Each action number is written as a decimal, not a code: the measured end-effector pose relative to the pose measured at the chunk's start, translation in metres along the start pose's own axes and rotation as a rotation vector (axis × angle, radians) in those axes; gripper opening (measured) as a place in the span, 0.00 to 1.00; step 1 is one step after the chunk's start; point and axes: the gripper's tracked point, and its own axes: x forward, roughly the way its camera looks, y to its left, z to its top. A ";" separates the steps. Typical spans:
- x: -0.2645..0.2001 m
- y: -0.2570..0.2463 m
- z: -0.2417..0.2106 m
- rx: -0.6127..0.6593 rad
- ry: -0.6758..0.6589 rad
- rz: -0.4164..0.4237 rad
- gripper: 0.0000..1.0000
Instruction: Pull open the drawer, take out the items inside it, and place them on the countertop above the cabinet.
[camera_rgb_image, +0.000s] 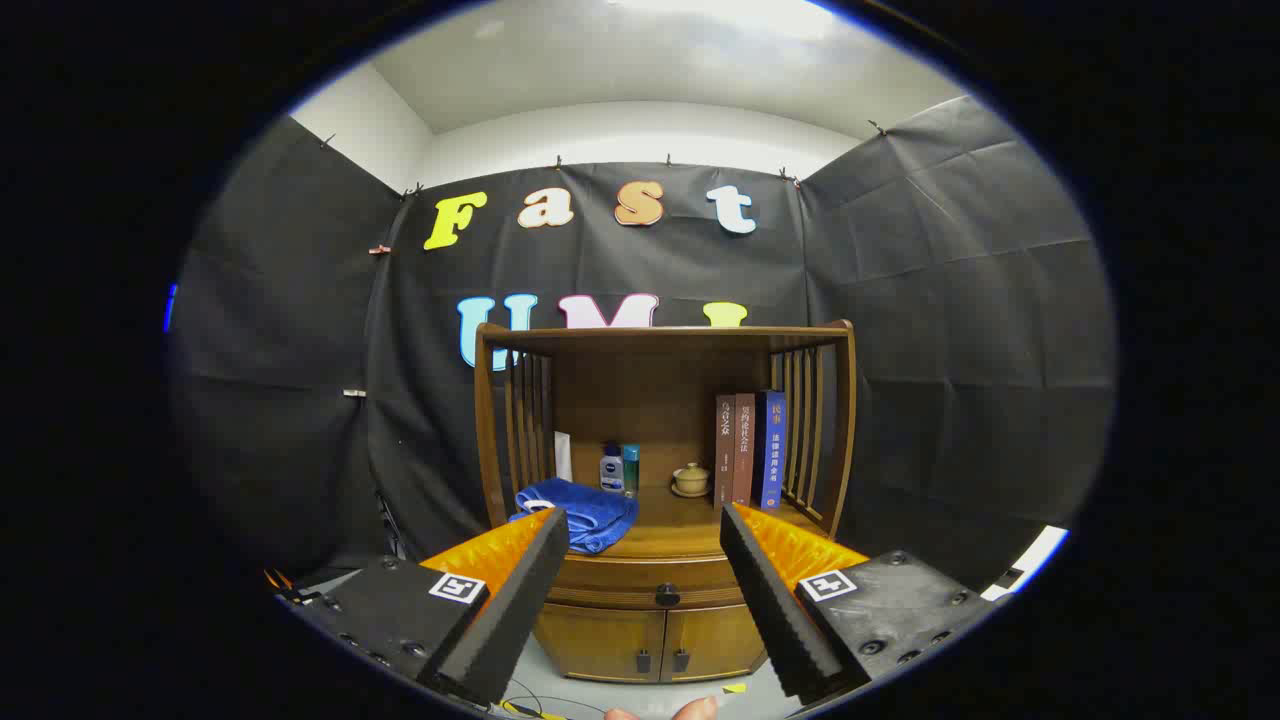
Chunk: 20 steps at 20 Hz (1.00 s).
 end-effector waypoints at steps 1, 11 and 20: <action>0.000 0.000 0.000 0.001 -0.001 0.000 0.98; 0.000 0.001 0.000 -0.002 -0.005 -0.001 0.98; 0.000 0.000 0.000 -0.003 -0.009 -0.003 0.98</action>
